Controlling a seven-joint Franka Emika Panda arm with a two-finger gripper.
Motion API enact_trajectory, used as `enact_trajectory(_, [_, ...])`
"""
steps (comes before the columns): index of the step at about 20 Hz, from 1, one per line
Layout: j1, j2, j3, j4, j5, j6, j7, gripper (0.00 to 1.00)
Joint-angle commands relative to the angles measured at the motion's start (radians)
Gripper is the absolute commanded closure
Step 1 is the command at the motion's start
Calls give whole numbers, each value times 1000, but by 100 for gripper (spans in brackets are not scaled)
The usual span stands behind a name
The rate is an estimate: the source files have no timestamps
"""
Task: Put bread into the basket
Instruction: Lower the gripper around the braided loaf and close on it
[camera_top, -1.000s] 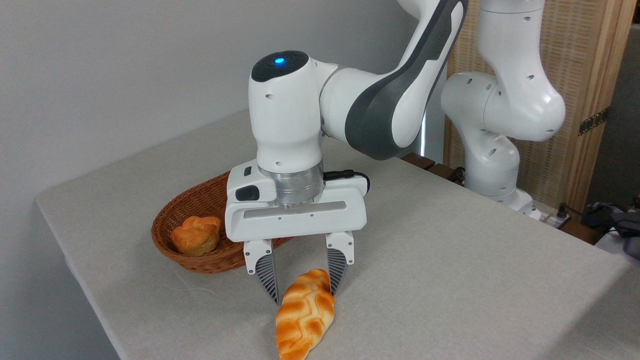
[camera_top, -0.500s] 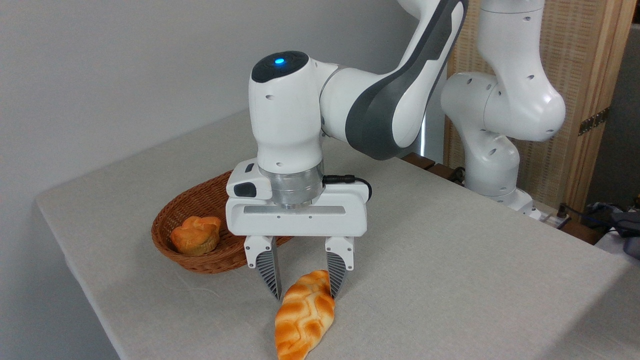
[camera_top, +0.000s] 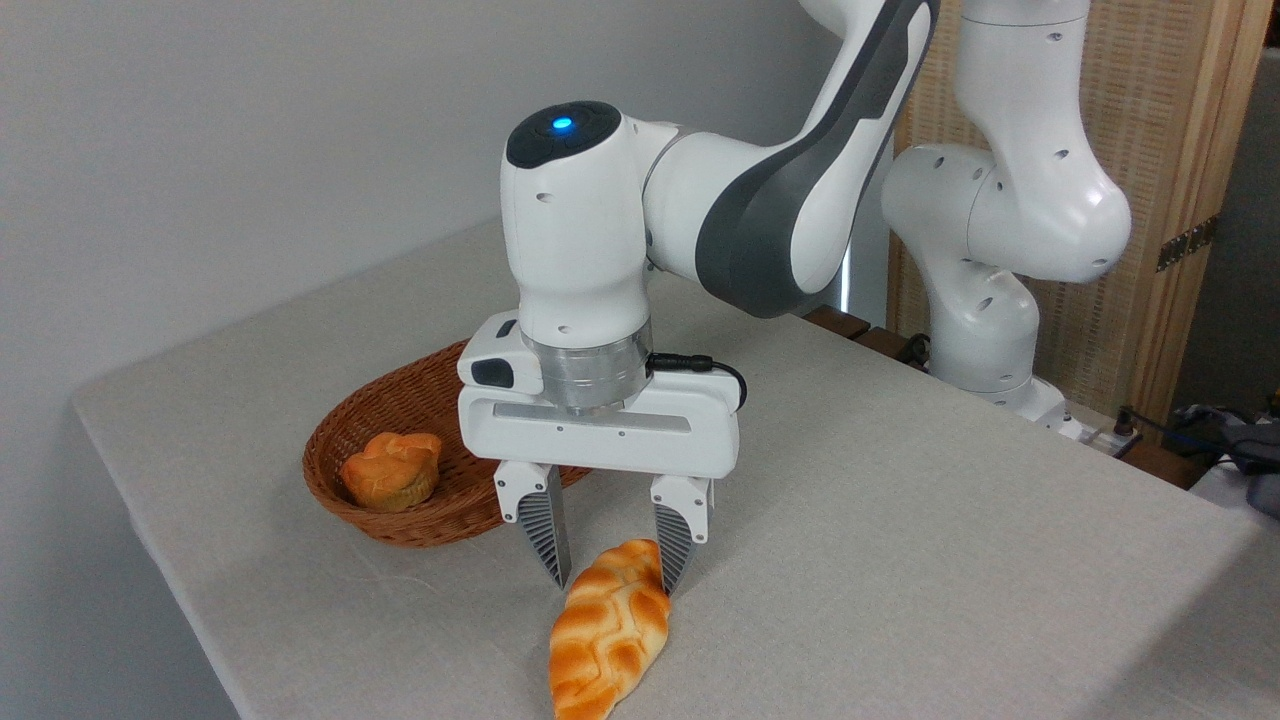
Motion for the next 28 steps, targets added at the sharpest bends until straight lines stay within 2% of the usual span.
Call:
enact_trajectory(1, [2, -12, 8, 2, -24, -10, 52, 0])
enact_trajectory(3, [3, -12, 12, 2, -68, -9, 31, 0])
enact_trajectory(5, [2, -15, 56, 2, -107, 0, -21, 0])
enact_trajectory(10, [2, 0, 67, -1, -107, 60, -25, 0])
enact_trajectory(21, [2, 19, 71, -1, -101, 89, -15, 2])
enact_trajectory(23, [2, 17, 71, -1, -102, 88, 34, 30])
enact_trajectory(25, [2, 17, 71, -1, -107, 88, 48, 50])
enact_trajectory(26, [2, 17, 71, -1, -107, 88, 48, 56])
enact_trajectory(28, [2, 17, 71, -1, -107, 88, 48, 58])
